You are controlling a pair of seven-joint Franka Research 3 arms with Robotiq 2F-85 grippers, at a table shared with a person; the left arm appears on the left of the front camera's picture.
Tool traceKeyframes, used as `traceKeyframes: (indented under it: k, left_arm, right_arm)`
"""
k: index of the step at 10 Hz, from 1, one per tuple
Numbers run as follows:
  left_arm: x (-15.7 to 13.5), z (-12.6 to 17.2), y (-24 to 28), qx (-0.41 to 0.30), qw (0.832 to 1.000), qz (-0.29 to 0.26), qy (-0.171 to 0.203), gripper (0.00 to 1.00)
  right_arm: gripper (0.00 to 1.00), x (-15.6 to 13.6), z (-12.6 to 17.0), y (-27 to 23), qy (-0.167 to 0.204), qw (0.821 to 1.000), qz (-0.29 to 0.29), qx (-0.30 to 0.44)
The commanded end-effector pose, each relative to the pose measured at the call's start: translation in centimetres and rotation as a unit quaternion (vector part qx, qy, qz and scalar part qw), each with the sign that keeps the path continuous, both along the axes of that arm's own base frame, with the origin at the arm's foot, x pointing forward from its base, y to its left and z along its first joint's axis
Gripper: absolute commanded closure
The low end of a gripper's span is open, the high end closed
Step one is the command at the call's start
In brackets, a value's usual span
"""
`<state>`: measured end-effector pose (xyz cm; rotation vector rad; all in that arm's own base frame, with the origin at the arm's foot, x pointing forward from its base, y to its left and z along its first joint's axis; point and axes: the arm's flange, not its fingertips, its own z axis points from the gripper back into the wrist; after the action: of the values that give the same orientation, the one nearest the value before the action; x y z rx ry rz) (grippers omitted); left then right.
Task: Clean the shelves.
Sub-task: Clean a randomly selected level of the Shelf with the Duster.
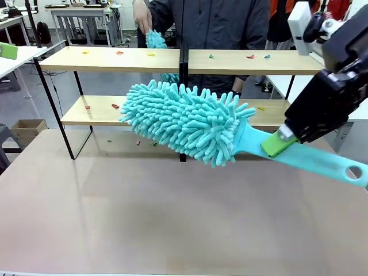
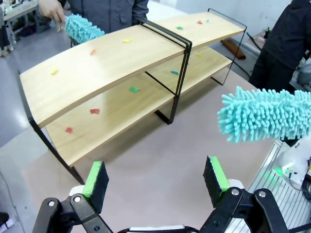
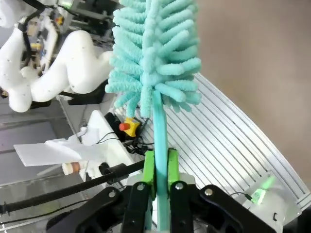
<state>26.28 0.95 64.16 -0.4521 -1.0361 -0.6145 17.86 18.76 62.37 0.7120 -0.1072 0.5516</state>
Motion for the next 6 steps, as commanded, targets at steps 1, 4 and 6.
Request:
traceKeyframes:
  k: [1, 4, 6]
  left_arm:
    - [0.0, 0.0, 0.1, -0.001, 1.0, -0.006, -0.003, 0.0]
    - [0.0, 0.0, 0.1, -0.001, 1.0, -0.006, -0.003, 0.0]
    - [0.0, 0.0, 0.1, -0.001, 1.0, -0.006, -0.003, 0.0]
  right_arm:
    - [0.88, 2.5, -0.7, 4.2, -0.043, 0.998, 0.001, -0.054]
    - [0.88, 10.0, -4.0, 11.9, -0.109, 0.992, -0.027, -0.057]
    - [0.88, 13.0, -5.6, 14.7, -0.113, 0.988, -0.04, -0.098]
